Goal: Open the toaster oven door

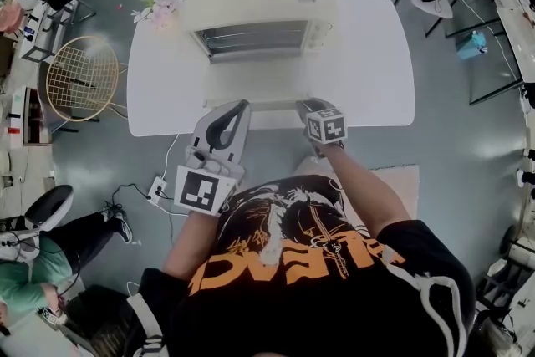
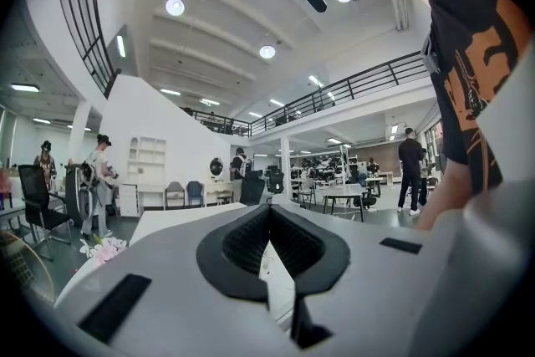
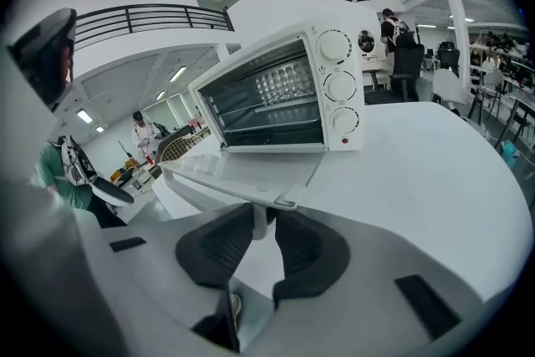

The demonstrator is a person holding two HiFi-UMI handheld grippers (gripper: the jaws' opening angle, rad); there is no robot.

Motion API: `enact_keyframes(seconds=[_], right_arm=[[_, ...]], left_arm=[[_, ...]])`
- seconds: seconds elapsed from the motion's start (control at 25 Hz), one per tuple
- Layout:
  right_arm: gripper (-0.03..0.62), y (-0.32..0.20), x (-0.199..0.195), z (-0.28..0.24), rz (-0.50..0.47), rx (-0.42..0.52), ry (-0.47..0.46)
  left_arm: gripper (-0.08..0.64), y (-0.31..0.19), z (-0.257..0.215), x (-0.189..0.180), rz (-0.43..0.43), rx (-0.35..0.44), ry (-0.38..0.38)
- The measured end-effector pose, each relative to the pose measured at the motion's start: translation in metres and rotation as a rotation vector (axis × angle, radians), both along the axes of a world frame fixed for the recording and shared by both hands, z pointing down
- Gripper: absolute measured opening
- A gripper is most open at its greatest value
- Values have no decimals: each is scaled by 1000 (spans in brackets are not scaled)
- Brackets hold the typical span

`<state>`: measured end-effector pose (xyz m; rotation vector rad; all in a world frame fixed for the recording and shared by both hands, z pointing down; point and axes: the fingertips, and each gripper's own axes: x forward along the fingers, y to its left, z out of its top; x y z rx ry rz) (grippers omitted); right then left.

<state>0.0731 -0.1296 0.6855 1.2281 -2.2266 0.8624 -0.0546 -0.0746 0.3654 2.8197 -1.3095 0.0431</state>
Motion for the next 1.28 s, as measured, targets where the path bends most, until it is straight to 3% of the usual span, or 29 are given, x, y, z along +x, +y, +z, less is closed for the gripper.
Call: enact_keyframes(seconds=[0.6, 0.84, 1.08, 1.28], right_arm=[[84, 25, 4, 82, 44, -245, 24], [84, 22, 4, 90, 14, -243, 54], [94, 34, 6, 89, 14, -297, 13], [92, 47, 20, 69, 36, -236, 7]], left_arm=[[20, 1, 4, -21, -63, -14, -16], [21, -1, 6, -21, -59, -7, -12], [20, -4, 3, -17, -31, 4, -5], [20, -6, 0, -13, -10, 11, 0]])
